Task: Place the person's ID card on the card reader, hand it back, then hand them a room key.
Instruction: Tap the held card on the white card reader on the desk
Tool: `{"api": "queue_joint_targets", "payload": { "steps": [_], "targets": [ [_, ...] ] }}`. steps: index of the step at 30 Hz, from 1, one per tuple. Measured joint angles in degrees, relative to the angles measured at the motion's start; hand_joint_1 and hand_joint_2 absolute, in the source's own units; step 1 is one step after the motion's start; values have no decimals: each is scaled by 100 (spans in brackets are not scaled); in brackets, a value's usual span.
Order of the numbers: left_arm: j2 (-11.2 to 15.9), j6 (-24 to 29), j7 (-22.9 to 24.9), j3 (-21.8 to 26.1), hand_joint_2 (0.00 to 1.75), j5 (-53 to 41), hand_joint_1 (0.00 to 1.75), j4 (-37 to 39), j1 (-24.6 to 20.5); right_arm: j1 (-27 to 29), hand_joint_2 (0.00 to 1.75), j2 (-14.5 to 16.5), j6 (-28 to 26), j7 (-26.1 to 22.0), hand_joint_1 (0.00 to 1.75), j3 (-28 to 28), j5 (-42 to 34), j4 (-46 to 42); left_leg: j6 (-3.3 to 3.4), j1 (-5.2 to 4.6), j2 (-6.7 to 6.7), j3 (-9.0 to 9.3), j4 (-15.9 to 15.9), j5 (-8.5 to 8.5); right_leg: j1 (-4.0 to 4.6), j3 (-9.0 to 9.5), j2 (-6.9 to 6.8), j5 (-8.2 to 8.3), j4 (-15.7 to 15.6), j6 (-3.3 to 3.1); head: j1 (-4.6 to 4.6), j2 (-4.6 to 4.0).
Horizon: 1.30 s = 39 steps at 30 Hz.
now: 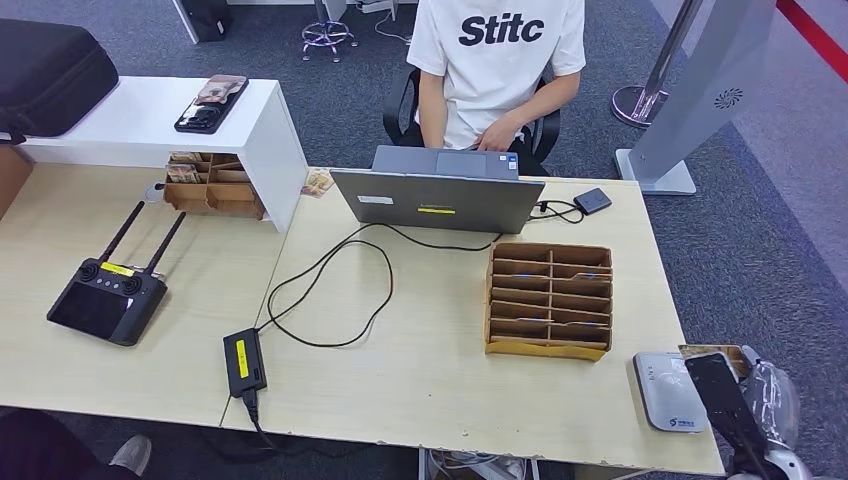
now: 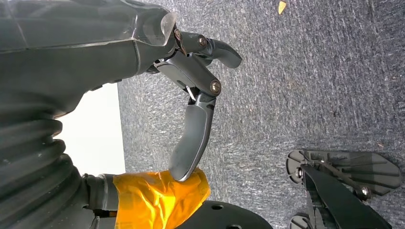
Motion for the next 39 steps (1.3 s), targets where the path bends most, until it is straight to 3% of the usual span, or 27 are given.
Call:
{"api": "queue_joint_targets", "payload": {
  "steps": [20, 39],
  "targets": [
    [0, -7, 0, -2, 175, -20, 0, 5, 1, 106, 175, 156, 27, -9, 175, 0, -70, 208, 0, 0, 0, 0, 0, 0, 0, 0, 0, 0, 0, 0, -1, 0],
    [0, -24, -13, -2, 175, -69, 0, 7, -1, -36, 175, 157, 283, 464, 175, -131, 77, 460, 0, 0, 0, 4, 0, 0, 0, 4, 1, 0, -1, 0, 1, 0]
  ]
}}
